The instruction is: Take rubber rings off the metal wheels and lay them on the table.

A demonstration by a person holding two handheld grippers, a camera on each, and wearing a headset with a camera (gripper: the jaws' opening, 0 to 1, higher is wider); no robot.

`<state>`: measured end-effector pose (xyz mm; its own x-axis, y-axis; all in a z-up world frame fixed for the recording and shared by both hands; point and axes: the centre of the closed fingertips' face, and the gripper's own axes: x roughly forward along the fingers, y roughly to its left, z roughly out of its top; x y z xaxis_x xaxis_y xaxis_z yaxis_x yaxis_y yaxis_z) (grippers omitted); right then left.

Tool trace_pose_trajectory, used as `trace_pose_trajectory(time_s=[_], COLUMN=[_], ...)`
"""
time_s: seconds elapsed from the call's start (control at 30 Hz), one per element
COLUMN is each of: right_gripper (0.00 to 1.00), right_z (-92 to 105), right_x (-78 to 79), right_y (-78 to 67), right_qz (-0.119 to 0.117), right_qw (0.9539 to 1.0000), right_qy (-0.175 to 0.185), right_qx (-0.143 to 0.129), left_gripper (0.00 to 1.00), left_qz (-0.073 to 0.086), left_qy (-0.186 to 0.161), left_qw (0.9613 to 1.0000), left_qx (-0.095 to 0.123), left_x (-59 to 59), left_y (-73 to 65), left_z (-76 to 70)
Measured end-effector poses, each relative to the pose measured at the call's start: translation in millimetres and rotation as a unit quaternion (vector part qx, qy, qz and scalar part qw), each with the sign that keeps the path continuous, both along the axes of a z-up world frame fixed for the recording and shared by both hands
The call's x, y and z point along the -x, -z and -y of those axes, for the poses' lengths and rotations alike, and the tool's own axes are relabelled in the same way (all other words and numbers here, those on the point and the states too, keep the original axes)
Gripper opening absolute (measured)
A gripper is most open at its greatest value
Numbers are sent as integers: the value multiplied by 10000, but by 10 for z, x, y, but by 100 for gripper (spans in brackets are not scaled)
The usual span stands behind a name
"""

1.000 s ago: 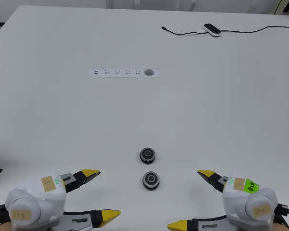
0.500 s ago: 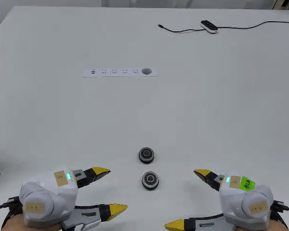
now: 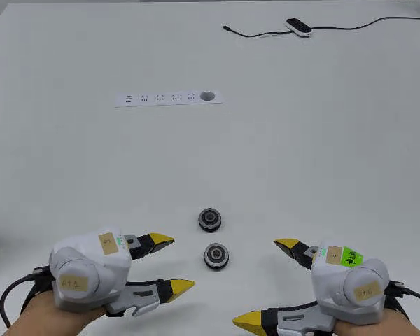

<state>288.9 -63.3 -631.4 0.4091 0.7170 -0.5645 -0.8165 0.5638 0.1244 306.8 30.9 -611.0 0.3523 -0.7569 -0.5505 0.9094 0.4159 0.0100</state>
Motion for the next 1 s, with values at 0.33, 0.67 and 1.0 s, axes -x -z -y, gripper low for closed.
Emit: trace_pose_trajectory(time_s=[0.33,0.67,1.0], right_gripper=[94,93,92], right_z=[-40,-68,-105], right_x=[-10,-27,-42], right_y=[13,15,17], right_qz=[-42,-77,-100], right_qw=[10000,9998,9996], right_qy=[25,75,114], right_qx=[-78,-151,-223], left_gripper=[40,32,27], left_qz=[6,-17,9], left_qy=[189,209,343], left_qw=[9998,9993,9985], left_qx=[-110,-294,-432], left_x=[-41,-134,-154], left_y=[36,86,125], left_z=[174,233,314])
